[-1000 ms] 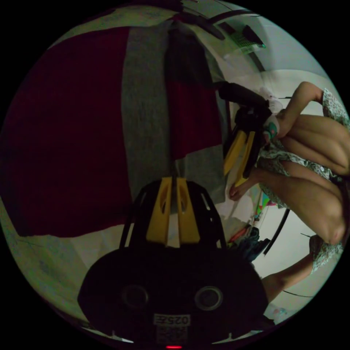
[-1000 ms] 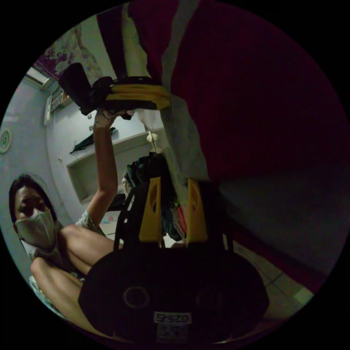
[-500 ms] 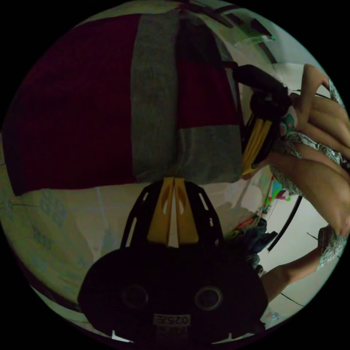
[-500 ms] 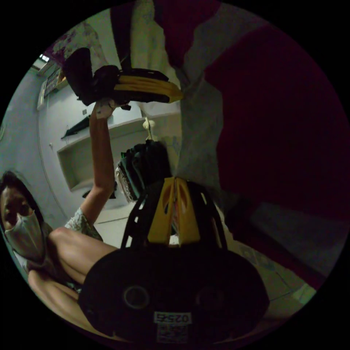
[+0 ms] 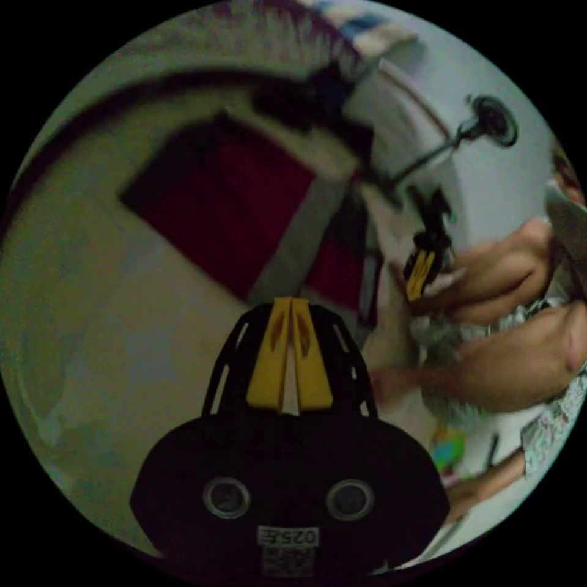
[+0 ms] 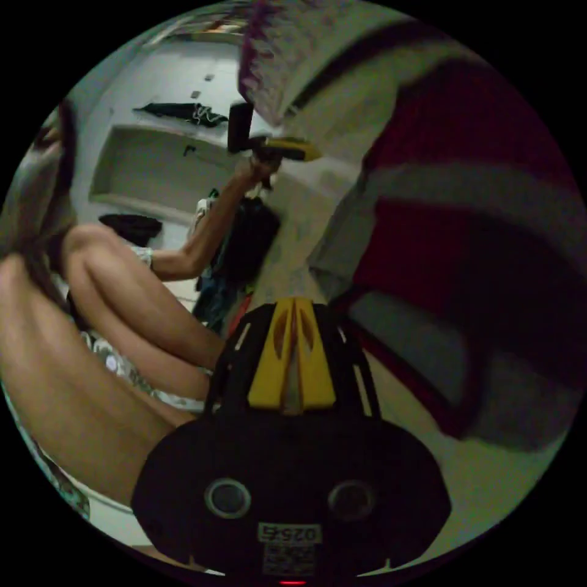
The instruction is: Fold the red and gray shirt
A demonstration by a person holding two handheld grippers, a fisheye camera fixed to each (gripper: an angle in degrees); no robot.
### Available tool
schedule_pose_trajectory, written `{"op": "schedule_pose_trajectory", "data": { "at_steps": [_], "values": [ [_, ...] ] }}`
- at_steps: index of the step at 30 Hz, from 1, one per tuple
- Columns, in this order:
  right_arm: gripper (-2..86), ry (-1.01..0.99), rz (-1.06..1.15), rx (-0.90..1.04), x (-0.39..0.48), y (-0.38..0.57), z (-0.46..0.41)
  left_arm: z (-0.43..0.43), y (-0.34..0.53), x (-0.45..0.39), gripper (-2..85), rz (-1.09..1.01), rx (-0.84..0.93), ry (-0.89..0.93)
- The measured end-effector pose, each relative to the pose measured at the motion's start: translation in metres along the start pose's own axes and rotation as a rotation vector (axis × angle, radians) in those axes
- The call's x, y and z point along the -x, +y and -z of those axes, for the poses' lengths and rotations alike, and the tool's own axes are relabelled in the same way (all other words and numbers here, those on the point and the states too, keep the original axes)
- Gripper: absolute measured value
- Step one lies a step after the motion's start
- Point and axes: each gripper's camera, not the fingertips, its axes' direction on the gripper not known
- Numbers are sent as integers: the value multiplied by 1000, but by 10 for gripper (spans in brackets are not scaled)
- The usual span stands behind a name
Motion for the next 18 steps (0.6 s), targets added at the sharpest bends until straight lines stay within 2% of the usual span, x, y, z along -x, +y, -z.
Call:
{"op": "schedule_pose_trajectory", "data": {
  "at_steps": [1,2,4,5,6,7,8,10,11,13,14,15,16,17,18],
  "values": [
    [-9,210,89,-131,43,14,51,43,13,-35,-9,78,-296,-150],
    [-9,331,135,-205,67,22,76,63,21,-59,-9,106,-448,-239],
    [-9,795,260,-441,160,51,148,103,44,-175,-8,-14,-975,-579],
    [-9,883,251,-484,177,58,161,104,44,-201,-8,-51,-1070,-656],
    [-9,1009,208,-591,205,71,184,100,36,-239,-8,-65,-1249,-769],
    [-8,1105,174,-739,223,87,203,94,11,-261,-7,-102,-1314,-774],
    [-8,1130,148,-842,229,96,212,93,-6,-264,-6,-126,-1303,-706],
    [-5,1182,112,-1235,231,136,234,73,-91,-253,8,-174,-1164,-262],
    [-4,1181,78,-1266,226,143,241,62,-115,-252,20,-208,-1113,-179],
    [8,1099,-222,-1232,191,174,281,0,-214,-263,68,-338,-835,1],
    [26,1057,-299,-1208,180,184,292,-19,-238,-268,79,-354,-748,39],
    [62,975,-387,-1138,156,208,312,-61,-284,-283,86,-401,-563,85],
    [106,886,-398,-1102,134,234,330,-107,-323,-304,91,-474,-365,90],
    [128,844,-416,-1098,123,247,338,-129,-339,-314,93,-503,-284,86],
    [146,794,-504,-1094,102,272,354,-179,-366,-339,96,-590,-128,59]
  ]
}}
